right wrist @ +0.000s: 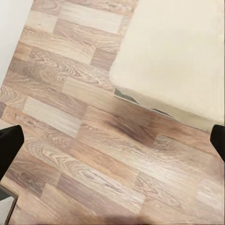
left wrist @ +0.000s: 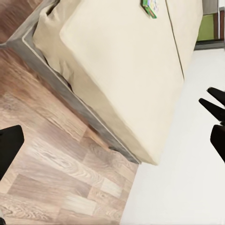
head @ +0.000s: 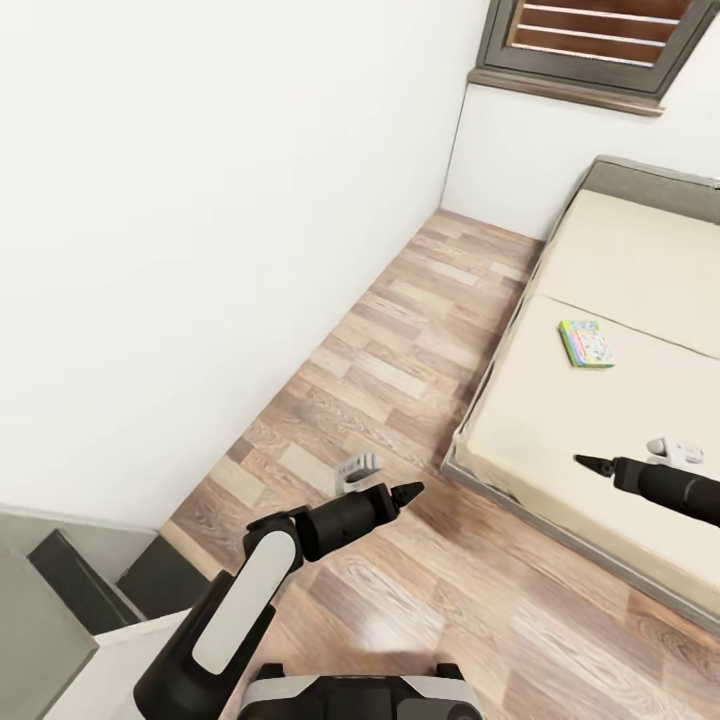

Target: Put all the toys in the child's room - the three board games (two on the bed and one on the table), the two jigsaw puzzles on the table, and the tennis ball on the table - inside the toy box on the table in the child's room.

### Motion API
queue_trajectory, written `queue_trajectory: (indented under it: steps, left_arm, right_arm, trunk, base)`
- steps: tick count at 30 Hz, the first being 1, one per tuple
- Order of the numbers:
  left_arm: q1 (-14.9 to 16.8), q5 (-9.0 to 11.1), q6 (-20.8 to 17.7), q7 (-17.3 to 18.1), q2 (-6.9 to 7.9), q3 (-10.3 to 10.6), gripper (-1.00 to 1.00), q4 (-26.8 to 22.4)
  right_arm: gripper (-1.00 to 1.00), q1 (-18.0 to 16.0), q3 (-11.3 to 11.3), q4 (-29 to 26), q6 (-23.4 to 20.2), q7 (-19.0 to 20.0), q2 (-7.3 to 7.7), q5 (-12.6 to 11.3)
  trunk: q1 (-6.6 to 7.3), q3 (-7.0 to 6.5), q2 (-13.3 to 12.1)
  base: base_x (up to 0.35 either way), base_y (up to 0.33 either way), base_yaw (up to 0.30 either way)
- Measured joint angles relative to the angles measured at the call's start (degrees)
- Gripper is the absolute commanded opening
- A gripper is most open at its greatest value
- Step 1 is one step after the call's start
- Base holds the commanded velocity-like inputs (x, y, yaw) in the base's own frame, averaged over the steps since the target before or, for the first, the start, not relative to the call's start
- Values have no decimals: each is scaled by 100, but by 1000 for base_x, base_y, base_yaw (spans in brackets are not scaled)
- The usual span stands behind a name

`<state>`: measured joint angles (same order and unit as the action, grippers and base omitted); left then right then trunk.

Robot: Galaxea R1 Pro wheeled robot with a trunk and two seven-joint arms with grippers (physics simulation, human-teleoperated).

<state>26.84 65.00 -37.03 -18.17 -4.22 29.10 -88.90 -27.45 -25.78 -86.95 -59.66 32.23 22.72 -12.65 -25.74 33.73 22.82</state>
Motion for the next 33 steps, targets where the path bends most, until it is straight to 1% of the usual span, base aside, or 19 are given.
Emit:
queue_trajectory:
  steps: [7,14,20,26,33]
  left_arm:
    - [-4,-8,8,-4,30,-15,100,2]
    - [-5,-7,11,-1,63,-29,100,3]
    - [-6,-10,12,-2,71,-32,100,3]
    - [-6,-12,14,-6,76,-31,100,4]
    - [-6,-13,19,-12,79,-36,100,4]
  right_arm:
    - [100,-165,0,309,-2,-201,1,-6]
    - [100,-255,0,492,-3,-267,1,-10]
    - [100,-276,0,538,-3,-283,3,-11]
    - [100,-289,1,566,-3,-292,0,-13]
    - [100,-310,1,649,-3,-304,1,-13]
  trunk:
    - [1,0,1]
    - [2,0,1]
    - [2,0,1]
    - [0,0,0]
    - [-1,0,0]
  base:
    - [215,0,-282]
    - [293,0,-281]
    - [272,0,-281]
    - [127,0,-282]
    - [47,0,-281]
